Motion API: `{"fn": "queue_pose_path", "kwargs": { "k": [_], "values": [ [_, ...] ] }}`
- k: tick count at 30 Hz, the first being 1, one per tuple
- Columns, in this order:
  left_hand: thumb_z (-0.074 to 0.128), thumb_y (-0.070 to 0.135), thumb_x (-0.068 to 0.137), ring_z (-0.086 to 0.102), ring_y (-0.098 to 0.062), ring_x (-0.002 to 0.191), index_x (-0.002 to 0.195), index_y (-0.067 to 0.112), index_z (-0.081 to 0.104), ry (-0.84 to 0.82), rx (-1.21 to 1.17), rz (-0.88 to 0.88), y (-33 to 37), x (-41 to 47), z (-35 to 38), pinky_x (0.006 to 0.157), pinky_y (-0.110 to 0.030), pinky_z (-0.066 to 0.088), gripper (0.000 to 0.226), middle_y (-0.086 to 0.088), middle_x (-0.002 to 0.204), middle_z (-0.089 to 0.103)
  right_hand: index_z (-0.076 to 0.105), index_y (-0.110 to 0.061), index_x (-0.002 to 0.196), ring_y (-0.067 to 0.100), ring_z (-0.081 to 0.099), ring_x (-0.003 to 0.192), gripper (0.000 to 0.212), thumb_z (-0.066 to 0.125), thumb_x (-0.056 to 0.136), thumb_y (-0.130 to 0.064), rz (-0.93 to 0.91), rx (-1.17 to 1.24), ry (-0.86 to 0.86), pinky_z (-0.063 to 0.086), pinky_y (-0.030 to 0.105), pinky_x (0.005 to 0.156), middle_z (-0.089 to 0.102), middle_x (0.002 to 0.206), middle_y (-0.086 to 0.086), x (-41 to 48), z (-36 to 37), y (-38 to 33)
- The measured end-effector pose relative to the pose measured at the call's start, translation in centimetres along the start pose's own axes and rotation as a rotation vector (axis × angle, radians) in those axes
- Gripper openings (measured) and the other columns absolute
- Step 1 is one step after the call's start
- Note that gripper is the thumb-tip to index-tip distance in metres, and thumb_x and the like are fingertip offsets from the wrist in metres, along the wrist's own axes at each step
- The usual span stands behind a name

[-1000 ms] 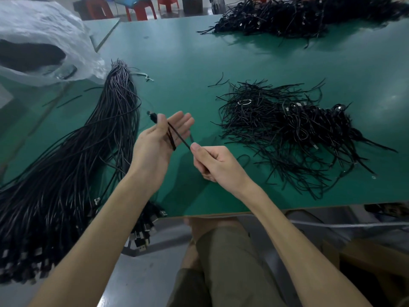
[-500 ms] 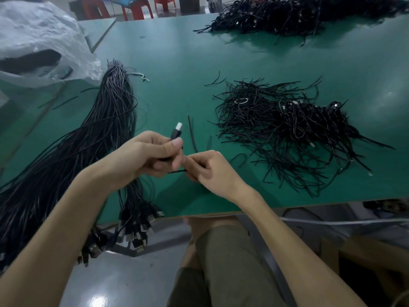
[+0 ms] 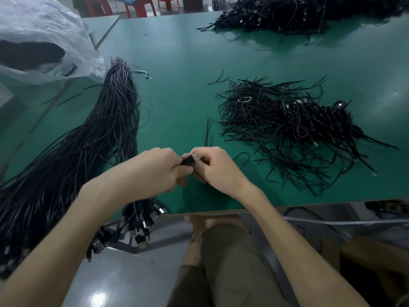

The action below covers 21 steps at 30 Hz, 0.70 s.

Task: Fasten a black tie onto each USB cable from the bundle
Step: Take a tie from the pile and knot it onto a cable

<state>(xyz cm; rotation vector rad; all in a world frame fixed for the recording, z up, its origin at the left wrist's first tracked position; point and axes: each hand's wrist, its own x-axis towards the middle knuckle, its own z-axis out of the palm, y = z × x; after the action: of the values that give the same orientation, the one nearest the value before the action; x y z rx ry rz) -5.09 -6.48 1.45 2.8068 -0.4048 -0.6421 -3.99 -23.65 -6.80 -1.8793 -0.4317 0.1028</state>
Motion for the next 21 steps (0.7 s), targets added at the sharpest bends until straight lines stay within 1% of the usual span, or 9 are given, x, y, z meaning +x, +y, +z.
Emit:
{"fn": "queue_pose_path", "kwargs": {
  "k": [2, 3, 5, 7, 10, 12, 15, 18, 21],
  "values": [
    [0.045, 0.042, 0.108, 0.063, -0.017, 0.069, 0.083, 0.025, 0.061, 0.097, 0.158, -0.018, 0.8, 0.1, 0.4, 0.067, -0.037, 0.052, 0.034, 0.002, 0.079, 0.066, 0.064, -0.007, 0.076, 0.017, 0.042, 0.052, 0.033, 0.055, 0.106, -0.019, 0.011, 0.062, 0.056, 0.035, 0.040, 0.055, 0.051, 0.056, 0.006, 0.1, -0.2, -0.1],
    [0.044, 0.041, 0.108, 0.059, -0.018, 0.069, 0.080, 0.023, 0.053, 0.151, 0.220, -0.008, 1.1, 0.1, 0.7, 0.064, -0.038, 0.049, 0.035, 0.003, 0.079, 0.060, 0.061, -0.004, 0.074, 0.019, 0.041, 0.053, 0.038, 0.055, 0.107, -0.022, 0.010, 0.095, 0.082, 0.034, 0.041, 0.054, 0.050, 0.056, 0.009, 0.1, -0.2, -0.2],
    [0.042, 0.040, 0.109, 0.050, -0.018, 0.068, 0.073, 0.023, 0.037, 0.262, 0.272, 0.033, 1.3, 0.4, 1.2, 0.061, -0.034, 0.039, 0.039, 0.009, 0.076, 0.046, 0.054, 0.007, 0.074, 0.020, 0.039, 0.052, 0.049, 0.052, 0.108, -0.029, 0.002, 0.162, 0.126, 0.032, 0.042, 0.053, 0.047, 0.057, 0.011, 0.0, -0.4, -0.3],
    [0.041, 0.038, 0.109, 0.049, -0.019, 0.074, 0.073, 0.022, 0.033, 0.338, 0.260, 0.064, 1.1, 0.7, 1.6, 0.064, -0.032, 0.037, 0.040, 0.011, 0.077, 0.041, 0.051, 0.008, 0.074, 0.021, 0.039, 0.052, 0.052, 0.050, 0.108, -0.031, -0.003, 0.206, 0.165, 0.031, 0.041, 0.053, 0.046, 0.055, 0.008, 0.0, -0.7, -0.2],
    [0.044, 0.027, 0.109, 0.061, -0.025, 0.087, 0.081, 0.019, 0.040, 0.437, 0.199, 0.079, 0.2, 1.2, 2.1, 0.065, -0.032, 0.038, 0.029, 0.007, 0.088, 0.050, 0.061, -0.007, 0.072, 0.020, 0.040, 0.052, 0.044, 0.050, 0.108, -0.030, -0.019, 0.235, 0.185, 0.032, 0.041, 0.053, 0.047, 0.053, 0.000, -0.1, -0.7, -0.3],
    [0.049, 0.023, 0.108, 0.064, -0.026, 0.095, 0.090, 0.019, 0.052, 0.533, 0.161, 0.123, -0.3, 1.2, 2.3, 0.065, -0.029, 0.035, 0.019, 0.001, 0.104, 0.066, 0.064, -0.018, 0.072, 0.019, 0.040, 0.052, 0.040, 0.049, 0.108, -0.029, -0.019, 0.255, 0.190, 0.033, 0.040, 0.054, 0.047, 0.053, -0.002, -0.1, -0.6, -0.4],
    [0.055, 0.020, 0.106, 0.064, -0.024, 0.114, 0.117, 0.014, 0.068, 0.587, 0.090, 0.198, -1.0, 1.7, 2.9, 0.075, -0.031, 0.048, 0.017, 0.006, 0.139, 0.064, 0.058, -0.002, 0.073, 0.017, 0.038, 0.052, 0.046, 0.048, 0.109, -0.030, -0.020, 0.256, 0.195, 0.032, 0.040, 0.053, 0.044, 0.054, -0.003, -0.1, -0.6, -0.3],
    [0.051, 0.030, 0.107, 0.064, -0.025, 0.121, 0.116, 0.008, 0.070, 0.578, -0.193, 0.210, -1.4, 2.6, 3.6, 0.099, -0.044, 0.052, 0.030, 0.001, 0.138, 0.066, 0.054, -0.003, 0.070, 0.018, 0.037, 0.052, 0.048, 0.048, 0.109, -0.031, -0.024, 0.275, 0.166, 0.030, 0.036, 0.051, 0.043, 0.056, 0.004, -0.1, -0.7, -0.3],
    [0.049, 0.029, 0.107, 0.064, -0.013, 0.125, 0.129, 0.008, 0.067, 0.632, -0.725, 0.205, -1.2, 3.3, 3.7, 0.109, -0.034, 0.049, 0.035, 0.001, 0.132, 0.069, 0.054, -0.008, 0.068, 0.021, 0.037, 0.053, 0.047, 0.048, 0.109, -0.030, -0.041, 0.278, 0.122, 0.031, 0.029, 0.051, 0.042, 0.058, 0.010, -0.1, -0.8, -0.3]
  ]
}}
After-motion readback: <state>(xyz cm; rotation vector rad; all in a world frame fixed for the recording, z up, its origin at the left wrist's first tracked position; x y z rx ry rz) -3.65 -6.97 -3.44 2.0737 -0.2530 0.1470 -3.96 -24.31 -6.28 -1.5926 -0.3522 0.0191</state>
